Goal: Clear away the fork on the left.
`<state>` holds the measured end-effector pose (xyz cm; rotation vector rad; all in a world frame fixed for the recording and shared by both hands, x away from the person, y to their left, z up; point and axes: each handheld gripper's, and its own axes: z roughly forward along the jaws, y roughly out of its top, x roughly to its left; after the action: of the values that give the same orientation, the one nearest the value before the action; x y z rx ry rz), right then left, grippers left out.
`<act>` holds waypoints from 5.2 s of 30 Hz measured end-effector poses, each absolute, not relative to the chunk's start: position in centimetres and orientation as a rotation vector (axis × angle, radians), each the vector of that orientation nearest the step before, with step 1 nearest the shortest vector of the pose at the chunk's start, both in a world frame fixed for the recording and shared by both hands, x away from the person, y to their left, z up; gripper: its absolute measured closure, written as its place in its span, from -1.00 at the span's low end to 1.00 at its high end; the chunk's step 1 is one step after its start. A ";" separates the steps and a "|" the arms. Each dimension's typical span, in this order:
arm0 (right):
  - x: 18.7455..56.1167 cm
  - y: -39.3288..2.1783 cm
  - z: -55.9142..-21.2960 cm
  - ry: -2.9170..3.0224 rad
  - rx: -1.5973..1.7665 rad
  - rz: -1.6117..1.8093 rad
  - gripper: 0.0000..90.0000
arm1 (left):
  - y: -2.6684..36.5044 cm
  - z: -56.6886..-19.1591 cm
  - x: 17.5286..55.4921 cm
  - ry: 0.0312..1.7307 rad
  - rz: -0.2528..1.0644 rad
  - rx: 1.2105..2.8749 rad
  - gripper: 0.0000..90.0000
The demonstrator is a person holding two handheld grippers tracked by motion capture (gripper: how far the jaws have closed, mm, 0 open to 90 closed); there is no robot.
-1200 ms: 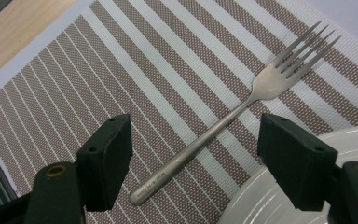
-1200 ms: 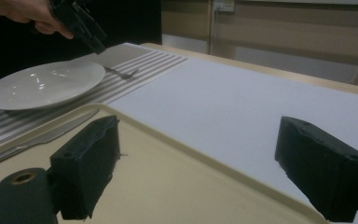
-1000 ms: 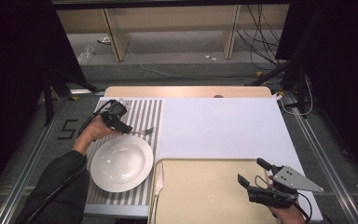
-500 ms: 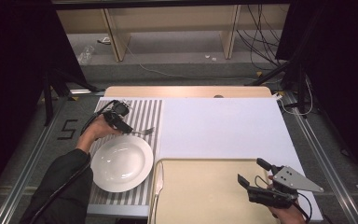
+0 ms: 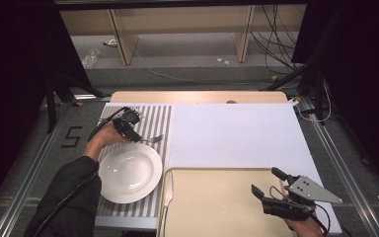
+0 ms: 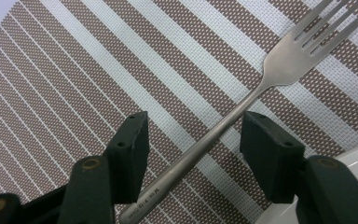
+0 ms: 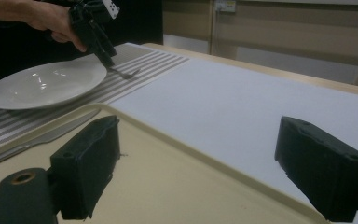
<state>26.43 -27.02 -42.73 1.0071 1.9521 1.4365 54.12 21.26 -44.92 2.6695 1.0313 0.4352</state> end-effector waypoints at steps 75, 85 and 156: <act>26.4 -26.9 -42.7 1.946 0.990 1.447 -0.67 | 21.0 -46.1 54.7 1.112 0.195 2.683 0.84; 26.5 -26.9 -42.8 1.944 0.993 1.445 -0.67 | 21.1 -46.1 54.7 1.151 0.186 2.661 0.86; 26.4 -26.8 -42.7 1.943 0.999 1.431 -0.67 | 13.0 -39.1 39.0 0.760 -0.154 2.141 0.86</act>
<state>26.39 -26.84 -42.73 0.9987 1.9432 1.4312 39.04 12.99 -39.10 2.1411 0.7604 -0.1539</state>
